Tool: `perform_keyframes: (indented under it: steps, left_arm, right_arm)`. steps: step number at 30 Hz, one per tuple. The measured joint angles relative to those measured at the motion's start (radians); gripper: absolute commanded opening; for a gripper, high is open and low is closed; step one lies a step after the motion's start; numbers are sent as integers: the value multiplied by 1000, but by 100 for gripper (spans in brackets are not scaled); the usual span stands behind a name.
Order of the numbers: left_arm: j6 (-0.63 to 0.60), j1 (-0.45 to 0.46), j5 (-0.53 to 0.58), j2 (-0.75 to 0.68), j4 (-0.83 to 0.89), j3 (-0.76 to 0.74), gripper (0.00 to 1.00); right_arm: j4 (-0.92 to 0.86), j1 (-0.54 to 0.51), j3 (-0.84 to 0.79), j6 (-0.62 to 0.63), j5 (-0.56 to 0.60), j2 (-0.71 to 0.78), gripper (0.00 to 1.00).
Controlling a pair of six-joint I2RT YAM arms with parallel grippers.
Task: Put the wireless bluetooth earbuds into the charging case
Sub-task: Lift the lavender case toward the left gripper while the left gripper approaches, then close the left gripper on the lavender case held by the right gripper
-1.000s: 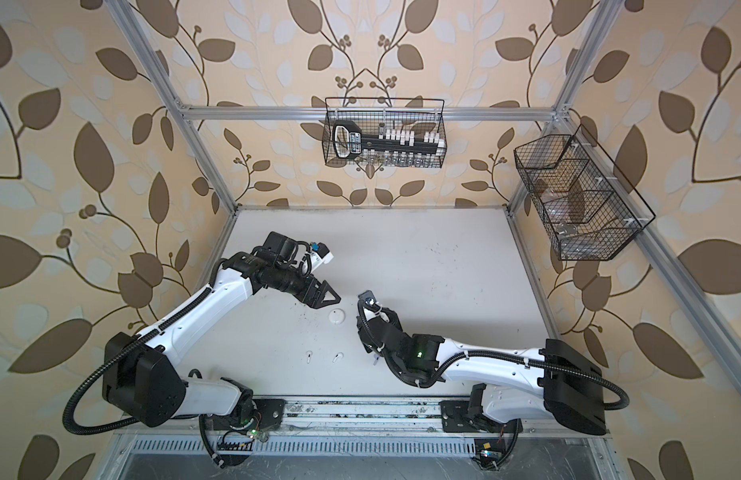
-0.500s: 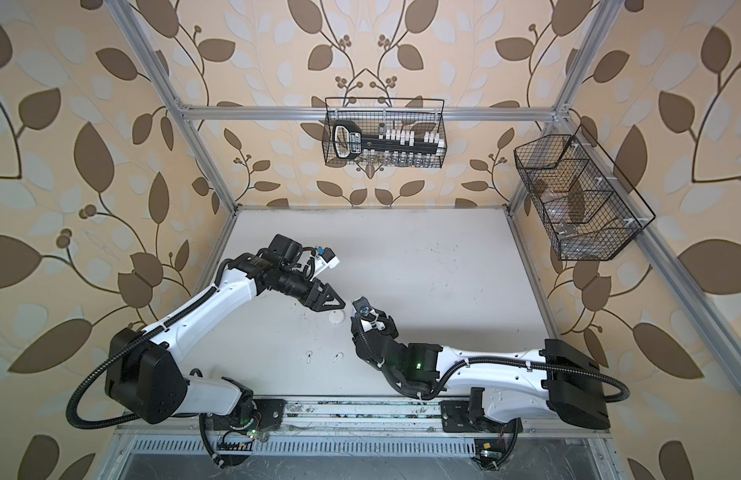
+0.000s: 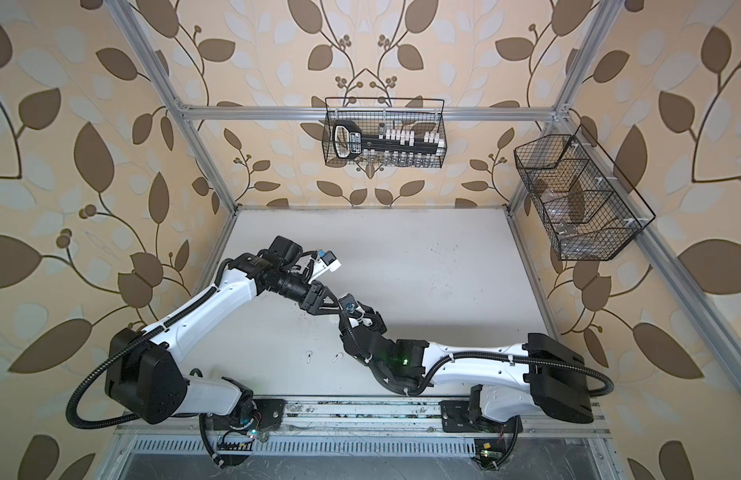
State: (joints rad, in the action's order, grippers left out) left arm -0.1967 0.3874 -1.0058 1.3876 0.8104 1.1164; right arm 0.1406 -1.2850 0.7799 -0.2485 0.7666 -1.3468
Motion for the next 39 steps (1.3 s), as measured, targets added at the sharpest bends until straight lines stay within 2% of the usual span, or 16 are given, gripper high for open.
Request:
perform_keyframes:
  steps: [5, 9, 18, 21, 39]
  left_arm:
    - [-11, 0, -13, 0, 8, 0, 67]
    - [-20, 1, -17, 0, 14, 0, 57]
    - [-31, 6, -18, 0, 29, 0, 52]
    - [-33, 7, -19, 2, 33, 0, 47]
    - [-56, 19, -6, 15, 59, 0, 41]
  right_arm:
    - [5, 0, 13, 10, -10, -13, 39]
    - [6, 0, 14, 14, -17, -13, 39]
    - [6, 0, 14, 14, -20, -13, 39]
    - [6, 0, 14, 19, -27, -13, 38]
    - [-25, -6, 20, 101, -45, -11, 37]
